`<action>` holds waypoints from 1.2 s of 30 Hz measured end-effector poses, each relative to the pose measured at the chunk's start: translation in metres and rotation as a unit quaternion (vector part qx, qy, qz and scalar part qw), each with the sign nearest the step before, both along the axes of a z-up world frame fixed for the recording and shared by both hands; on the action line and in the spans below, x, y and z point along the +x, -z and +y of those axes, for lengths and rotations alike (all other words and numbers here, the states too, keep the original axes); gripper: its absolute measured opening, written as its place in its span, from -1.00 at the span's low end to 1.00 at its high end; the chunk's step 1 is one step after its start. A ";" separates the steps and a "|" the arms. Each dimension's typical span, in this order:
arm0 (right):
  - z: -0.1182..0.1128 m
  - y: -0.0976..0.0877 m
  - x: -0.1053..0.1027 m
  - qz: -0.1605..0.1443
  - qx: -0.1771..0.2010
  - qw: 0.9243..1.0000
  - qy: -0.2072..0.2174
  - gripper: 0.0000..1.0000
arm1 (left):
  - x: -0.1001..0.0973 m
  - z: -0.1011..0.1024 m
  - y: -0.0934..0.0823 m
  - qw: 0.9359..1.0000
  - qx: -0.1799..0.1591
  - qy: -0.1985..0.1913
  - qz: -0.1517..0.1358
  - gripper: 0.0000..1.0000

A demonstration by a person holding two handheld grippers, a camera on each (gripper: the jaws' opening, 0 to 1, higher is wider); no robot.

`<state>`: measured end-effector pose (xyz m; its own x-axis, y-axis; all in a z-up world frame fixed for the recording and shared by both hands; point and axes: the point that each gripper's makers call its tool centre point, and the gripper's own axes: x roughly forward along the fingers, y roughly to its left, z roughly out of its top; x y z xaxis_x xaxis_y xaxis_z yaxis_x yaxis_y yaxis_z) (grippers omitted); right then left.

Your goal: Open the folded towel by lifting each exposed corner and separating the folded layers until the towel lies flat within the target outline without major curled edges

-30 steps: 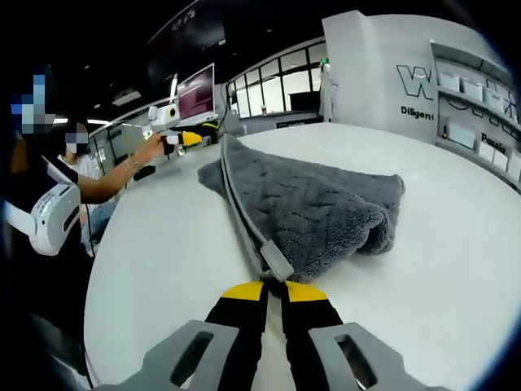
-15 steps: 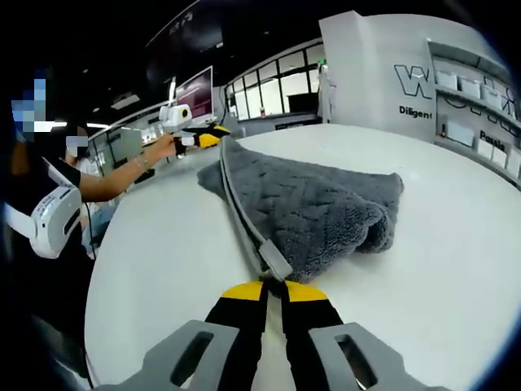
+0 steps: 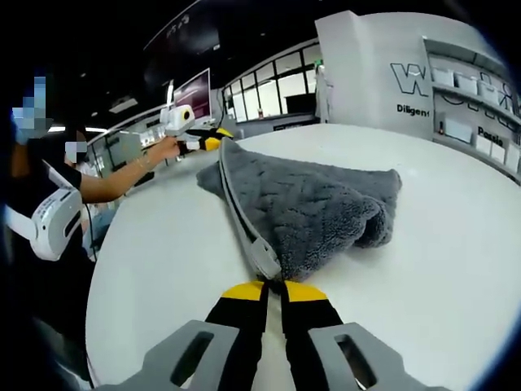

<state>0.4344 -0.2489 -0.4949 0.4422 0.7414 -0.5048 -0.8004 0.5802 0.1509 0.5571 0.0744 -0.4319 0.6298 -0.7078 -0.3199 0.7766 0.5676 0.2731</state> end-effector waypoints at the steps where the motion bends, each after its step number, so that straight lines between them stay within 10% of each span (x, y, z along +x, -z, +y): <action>1: 0.000 0.000 0.000 0.000 0.001 1.000 0.000 -0.93 | 0.000 0.000 0.000 1.000 -0.001 0.000 0.000 -0.76; 15: -0.004 0.000 0.002 -0.001 0.004 1.000 0.011 -0.94 | -0.014 0.001 -0.001 0.999 -0.033 0.011 0.039 -0.90; 36: -0.039 -0.011 -0.005 -0.016 0.003 0.998 0.059 -1.00 | -0.078 -0.020 -0.026 0.997 -0.051 0.058 0.022 -0.90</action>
<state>0.4299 -0.2877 -0.4835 0.5427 0.6862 -0.4844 -0.7309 0.6699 0.1302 0.4787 0.0546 -0.4057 0.5290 -0.8048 -0.2693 0.8485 0.4967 0.1827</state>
